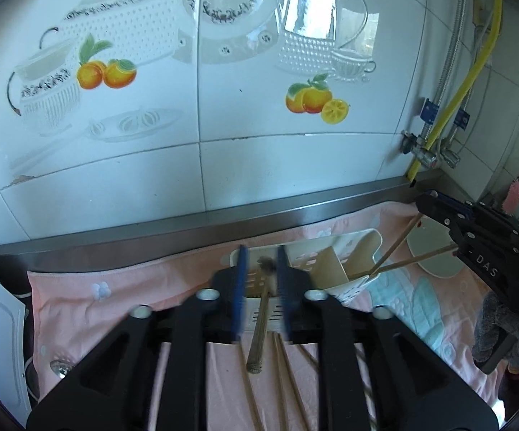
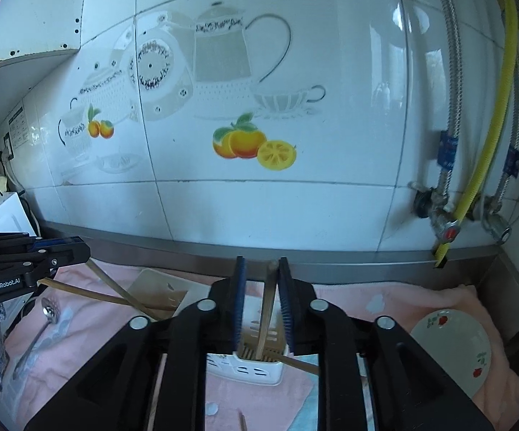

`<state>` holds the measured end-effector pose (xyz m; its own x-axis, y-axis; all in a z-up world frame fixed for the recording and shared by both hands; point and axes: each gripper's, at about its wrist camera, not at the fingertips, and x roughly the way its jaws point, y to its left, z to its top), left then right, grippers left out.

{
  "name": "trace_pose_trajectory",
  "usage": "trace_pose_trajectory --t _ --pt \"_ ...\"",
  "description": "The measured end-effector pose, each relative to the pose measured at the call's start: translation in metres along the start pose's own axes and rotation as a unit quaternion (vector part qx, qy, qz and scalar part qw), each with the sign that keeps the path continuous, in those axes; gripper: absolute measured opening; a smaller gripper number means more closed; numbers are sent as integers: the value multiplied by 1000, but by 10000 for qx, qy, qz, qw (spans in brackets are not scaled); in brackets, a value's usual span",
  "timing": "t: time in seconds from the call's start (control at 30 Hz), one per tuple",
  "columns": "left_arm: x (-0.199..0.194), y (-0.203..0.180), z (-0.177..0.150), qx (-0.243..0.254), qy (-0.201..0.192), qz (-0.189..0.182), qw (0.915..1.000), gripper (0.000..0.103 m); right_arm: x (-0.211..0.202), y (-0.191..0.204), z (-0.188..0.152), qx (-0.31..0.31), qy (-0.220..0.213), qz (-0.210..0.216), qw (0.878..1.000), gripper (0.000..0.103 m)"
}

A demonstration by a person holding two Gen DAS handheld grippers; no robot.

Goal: Organize utensils

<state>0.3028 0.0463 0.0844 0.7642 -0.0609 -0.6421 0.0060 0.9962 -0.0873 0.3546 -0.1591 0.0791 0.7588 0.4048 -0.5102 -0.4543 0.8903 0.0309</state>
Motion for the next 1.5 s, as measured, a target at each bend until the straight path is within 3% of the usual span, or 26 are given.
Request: trace_pose_trajectory --t 0.2,0.37,0.6,0.77,1.33,1.5 --pt "-26 0 -3 5 -270 -38 9996 29 -24 0 2 -79 -162 -63 9998 35" --pt "-55 -1 -11 22 -503 -44 9987 38 -55 5 -2 -240 -361 -136 9990 49" --pt "-96 -4 -36 -26 -846 -117 9963 47 -94 15 -12 -464 -572 -198 9971 61" --pt "-113 -5 -65 -49 -944 -114 9955 51 -119 23 -34 -544 -611 -162 9965 68" --pt "-123 -14 -161 -10 -968 61 9953 91 -155 42 -127 -577 -351 -86 9977 85" --pt "-117 -9 -189 -125 -888 255 9956 92 -159 43 -156 -543 -215 -86 9983 85"
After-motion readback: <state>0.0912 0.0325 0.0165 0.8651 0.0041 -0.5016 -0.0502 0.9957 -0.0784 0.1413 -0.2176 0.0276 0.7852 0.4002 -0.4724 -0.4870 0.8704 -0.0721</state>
